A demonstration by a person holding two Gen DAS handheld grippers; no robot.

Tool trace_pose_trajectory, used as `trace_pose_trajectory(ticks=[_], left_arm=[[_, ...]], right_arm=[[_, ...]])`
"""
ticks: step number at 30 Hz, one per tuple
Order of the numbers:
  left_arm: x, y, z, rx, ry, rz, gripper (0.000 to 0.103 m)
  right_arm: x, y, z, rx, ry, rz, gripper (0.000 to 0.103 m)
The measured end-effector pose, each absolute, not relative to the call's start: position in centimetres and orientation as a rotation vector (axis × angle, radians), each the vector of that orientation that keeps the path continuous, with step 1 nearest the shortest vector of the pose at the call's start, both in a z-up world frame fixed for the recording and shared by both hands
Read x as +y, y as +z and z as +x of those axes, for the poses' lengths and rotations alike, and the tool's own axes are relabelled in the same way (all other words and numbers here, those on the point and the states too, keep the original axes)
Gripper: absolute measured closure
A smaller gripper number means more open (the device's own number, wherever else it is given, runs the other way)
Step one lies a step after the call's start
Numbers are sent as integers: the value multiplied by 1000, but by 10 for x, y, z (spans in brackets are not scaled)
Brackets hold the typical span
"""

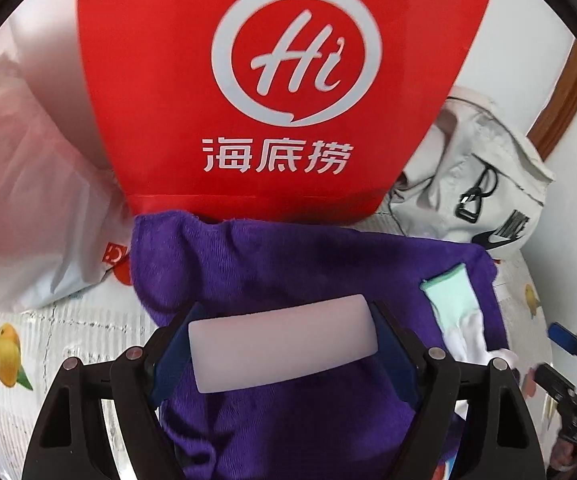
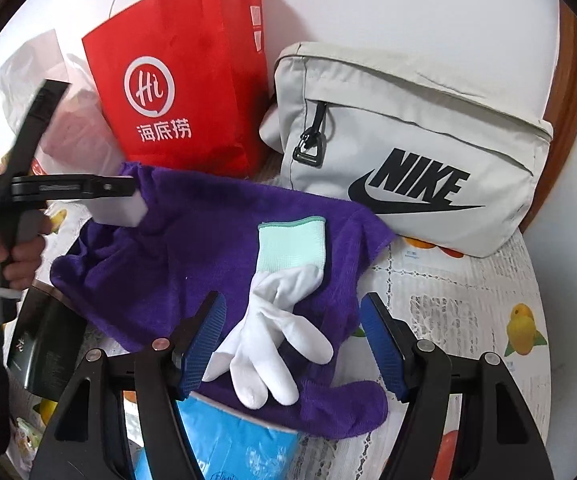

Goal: Organize soft objects
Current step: 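Set the white sponge block on the purple towel and open the left gripper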

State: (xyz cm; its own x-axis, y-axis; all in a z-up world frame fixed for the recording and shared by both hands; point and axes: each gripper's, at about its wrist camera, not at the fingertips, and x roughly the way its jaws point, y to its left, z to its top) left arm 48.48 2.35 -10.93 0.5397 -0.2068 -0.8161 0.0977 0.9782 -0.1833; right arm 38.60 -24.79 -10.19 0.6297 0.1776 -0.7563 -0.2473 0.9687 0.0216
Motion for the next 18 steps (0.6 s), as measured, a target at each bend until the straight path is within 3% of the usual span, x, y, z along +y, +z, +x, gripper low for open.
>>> trace_pose_trajectory(ticks=[5,8,18], left_arm=[[19,-118,497,1016,-181,-109,18],[13,-121,500,1027,-185,-94,11],[27,-105,481,995,-129,-85,11]], right_arm=[[-244,-95,378,824,223,-119,34],[-240,-94,374,815,227,-136,34],[-227,-92,355,819,263,-161,33]])
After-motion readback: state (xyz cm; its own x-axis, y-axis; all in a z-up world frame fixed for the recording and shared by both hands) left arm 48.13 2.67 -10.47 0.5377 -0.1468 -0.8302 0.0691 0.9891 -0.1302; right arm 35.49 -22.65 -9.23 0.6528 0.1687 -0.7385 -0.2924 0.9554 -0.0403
